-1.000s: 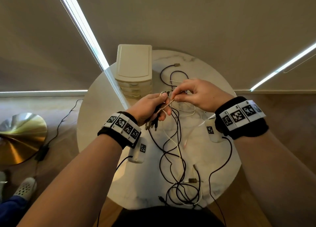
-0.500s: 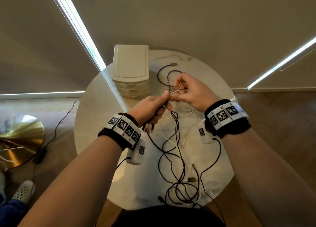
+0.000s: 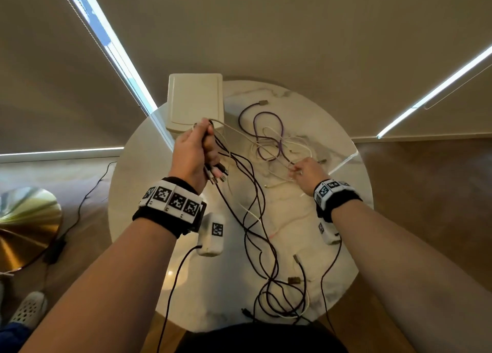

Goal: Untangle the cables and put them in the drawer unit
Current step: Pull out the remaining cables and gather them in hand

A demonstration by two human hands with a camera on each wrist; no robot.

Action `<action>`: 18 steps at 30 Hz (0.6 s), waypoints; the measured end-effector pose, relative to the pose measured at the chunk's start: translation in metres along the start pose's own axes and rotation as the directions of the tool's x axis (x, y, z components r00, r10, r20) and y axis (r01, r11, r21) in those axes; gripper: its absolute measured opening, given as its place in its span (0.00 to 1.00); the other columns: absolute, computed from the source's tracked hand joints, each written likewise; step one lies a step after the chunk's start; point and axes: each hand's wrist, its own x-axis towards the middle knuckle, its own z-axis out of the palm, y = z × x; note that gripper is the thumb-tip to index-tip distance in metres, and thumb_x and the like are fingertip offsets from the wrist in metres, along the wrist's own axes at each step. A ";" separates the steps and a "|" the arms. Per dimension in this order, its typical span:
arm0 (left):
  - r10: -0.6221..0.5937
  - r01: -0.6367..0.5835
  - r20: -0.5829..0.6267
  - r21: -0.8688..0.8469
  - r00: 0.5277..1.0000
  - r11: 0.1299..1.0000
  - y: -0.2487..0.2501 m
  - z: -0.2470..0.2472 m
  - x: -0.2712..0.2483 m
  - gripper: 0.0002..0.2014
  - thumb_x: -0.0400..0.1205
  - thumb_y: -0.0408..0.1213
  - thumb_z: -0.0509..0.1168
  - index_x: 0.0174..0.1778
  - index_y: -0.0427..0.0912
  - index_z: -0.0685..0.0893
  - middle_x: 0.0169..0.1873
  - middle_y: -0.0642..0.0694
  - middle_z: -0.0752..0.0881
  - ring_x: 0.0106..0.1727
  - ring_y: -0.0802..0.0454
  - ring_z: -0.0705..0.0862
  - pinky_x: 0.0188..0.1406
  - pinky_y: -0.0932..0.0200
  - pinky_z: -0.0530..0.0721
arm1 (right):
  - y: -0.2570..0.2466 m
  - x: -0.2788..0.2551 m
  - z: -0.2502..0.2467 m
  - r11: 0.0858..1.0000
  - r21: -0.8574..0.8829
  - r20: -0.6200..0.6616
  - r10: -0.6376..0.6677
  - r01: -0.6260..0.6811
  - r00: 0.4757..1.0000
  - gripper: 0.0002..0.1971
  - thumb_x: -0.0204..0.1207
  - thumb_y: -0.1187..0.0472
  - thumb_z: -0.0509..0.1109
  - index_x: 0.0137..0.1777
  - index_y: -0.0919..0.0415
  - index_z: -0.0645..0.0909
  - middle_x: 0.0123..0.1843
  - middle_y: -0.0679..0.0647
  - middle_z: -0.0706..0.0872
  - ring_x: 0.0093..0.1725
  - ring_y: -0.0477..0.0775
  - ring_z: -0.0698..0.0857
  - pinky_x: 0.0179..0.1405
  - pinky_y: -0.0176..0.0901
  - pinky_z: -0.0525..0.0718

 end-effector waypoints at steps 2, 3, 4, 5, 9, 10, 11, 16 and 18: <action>0.001 -0.001 -0.046 0.006 0.999 1.000 0.001 -0.003 0.001 0.16 0.93 0.46 0.59 0.40 0.47 0.80 0.26 0.53 0.70 0.23 0.56 0.64 0.19 0.63 0.67 | -0.014 0.004 -0.023 0.996 0.085 -0.035 -0.005 0.008 0.999 0.09 0.86 0.55 0.68 0.53 0.56 0.89 0.50 0.55 0.90 0.55 0.62 0.89 0.54 0.46 0.81; -0.002 0.003 -0.058 0.029 0.998 1.000 0.001 -0.005 0.001 0.16 0.93 0.46 0.59 0.40 0.47 0.80 0.26 0.53 0.70 0.23 0.57 0.65 0.18 0.63 0.67 | -0.027 0.003 -0.040 0.986 0.159 -0.107 -0.031 0.048 0.994 0.11 0.88 0.54 0.66 0.56 0.57 0.88 0.49 0.52 0.91 0.54 0.59 0.89 0.53 0.45 0.81; -0.007 0.011 -0.066 0.059 0.998 0.998 -0.001 -0.006 0.001 0.16 0.93 0.46 0.59 0.40 0.47 0.80 0.25 0.53 0.71 0.22 0.57 0.65 0.18 0.63 0.68 | -0.041 0.002 -0.059 0.960 0.259 -0.209 -0.054 0.109 0.976 0.13 0.89 0.52 0.64 0.57 0.56 0.88 0.49 0.49 0.92 0.52 0.54 0.90 0.54 0.44 0.83; -0.016 0.022 -0.071 0.091 0.997 0.996 -0.004 -0.008 0.001 0.16 0.92 0.46 0.60 0.40 0.47 0.81 0.25 0.53 0.72 0.21 0.57 0.66 0.17 0.63 0.68 | -0.058 -0.001 -0.078 0.913 0.366 -0.304 -0.065 0.179 0.950 0.14 0.90 0.49 0.62 0.58 0.52 0.88 0.47 0.47 0.92 0.50 0.50 0.91 0.55 0.43 0.86; -0.051 0.062 -0.073 0.150 0.996 0.987 -0.020 -0.007 -0.002 0.15 0.93 0.45 0.60 0.43 0.44 0.81 0.24 0.53 0.73 0.21 0.57 0.66 0.17 0.64 0.67 | -0.094 -0.009 -0.114 0.735 0.608 -0.394 -0.052 0.302 0.918 0.14 0.90 0.43 0.57 0.59 0.39 0.85 0.37 0.46 0.85 0.41 0.47 0.88 0.49 0.46 0.88; -0.048 0.060 -0.080 0.155 0.996 0.986 -0.022 -0.005 -0.003 0.15 0.93 0.45 0.59 0.42 0.44 0.81 0.24 0.53 0.73 0.21 0.57 0.66 0.18 0.63 0.67 | -0.094 -0.009 -0.110 0.748 0.609 -0.357 -0.039 0.264 0.933 0.14 0.90 0.43 0.56 0.61 0.40 0.84 0.35 0.44 0.81 0.39 0.48 0.86 0.49 0.50 0.89; -0.039 0.054 -0.088 0.165 0.995 0.985 -0.024 -0.003 -0.003 0.16 0.93 0.45 0.58 0.42 0.44 0.80 0.24 0.54 0.73 0.22 0.57 0.66 0.19 0.63 0.67 | -0.092 -0.009 -0.102 0.800 0.561 -0.317 -0.033 0.215 0.948 0.16 0.90 0.42 0.56 0.62 0.44 0.83 0.36 0.42 0.78 0.37 0.49 0.84 0.49 0.54 0.91; 0.037 -0.026 -0.031 0.298 0.999 0.954 -0.030 0.006 -0.002 0.15 0.90 0.52 0.63 0.44 0.45 0.82 0.34 0.44 0.88 0.23 0.57 0.68 0.22 0.60 0.69 | -0.091 -0.019 -0.080 0.848 0.503 -0.232 -0.052 0.165 0.971 0.20 0.88 0.42 0.55 0.64 0.54 0.79 0.38 0.47 0.75 0.39 0.52 0.79 0.52 0.72 0.89; 0.064 -0.083 0.064 0.349 0.996 0.934 -0.031 0.010 -0.004 0.09 0.86 0.50 0.70 0.43 0.53 0.90 0.48 0.30 0.91 0.22 0.56 0.67 0.21 0.58 0.67 | -0.104 -0.027 -0.087 0.743 0.637 -0.224 -0.079 0.207 0.971 0.14 0.91 0.49 0.57 0.66 0.51 0.81 0.37 0.49 0.72 0.34 0.50 0.76 0.49 0.74 0.90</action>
